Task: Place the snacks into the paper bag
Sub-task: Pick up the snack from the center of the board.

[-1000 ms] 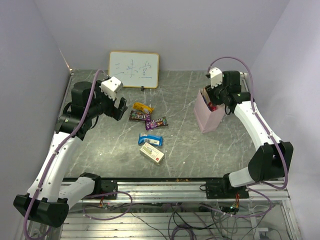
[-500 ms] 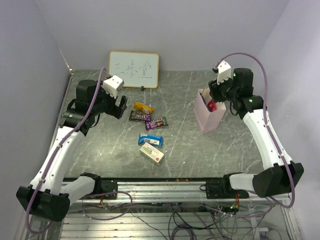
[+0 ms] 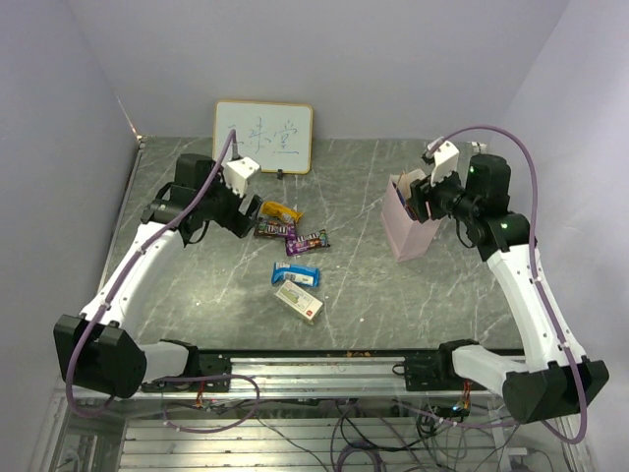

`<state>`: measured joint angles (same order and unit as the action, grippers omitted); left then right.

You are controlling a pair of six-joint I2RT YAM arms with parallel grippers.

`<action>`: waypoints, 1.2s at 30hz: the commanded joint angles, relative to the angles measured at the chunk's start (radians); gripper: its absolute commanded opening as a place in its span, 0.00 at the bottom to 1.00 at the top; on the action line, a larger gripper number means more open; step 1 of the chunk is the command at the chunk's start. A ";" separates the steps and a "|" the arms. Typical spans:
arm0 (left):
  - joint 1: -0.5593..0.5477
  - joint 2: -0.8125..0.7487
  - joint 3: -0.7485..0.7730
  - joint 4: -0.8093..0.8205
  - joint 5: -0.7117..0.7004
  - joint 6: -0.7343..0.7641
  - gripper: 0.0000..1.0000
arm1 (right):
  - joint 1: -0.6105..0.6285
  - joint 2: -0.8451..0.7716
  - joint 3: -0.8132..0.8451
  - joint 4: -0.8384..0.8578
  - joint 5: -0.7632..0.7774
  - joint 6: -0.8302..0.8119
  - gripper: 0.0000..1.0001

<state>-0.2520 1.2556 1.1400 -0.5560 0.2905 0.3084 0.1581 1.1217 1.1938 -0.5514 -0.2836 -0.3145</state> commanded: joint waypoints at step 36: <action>-0.365 0.358 -0.203 0.110 -0.036 0.674 0.95 | -0.082 -0.113 -0.106 0.031 -0.308 0.006 0.68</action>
<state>-0.5903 1.5925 0.9432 -0.5262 0.2607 0.9867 0.0849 1.0142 1.1011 -0.5434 -0.5781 -0.3141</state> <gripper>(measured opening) 0.946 0.679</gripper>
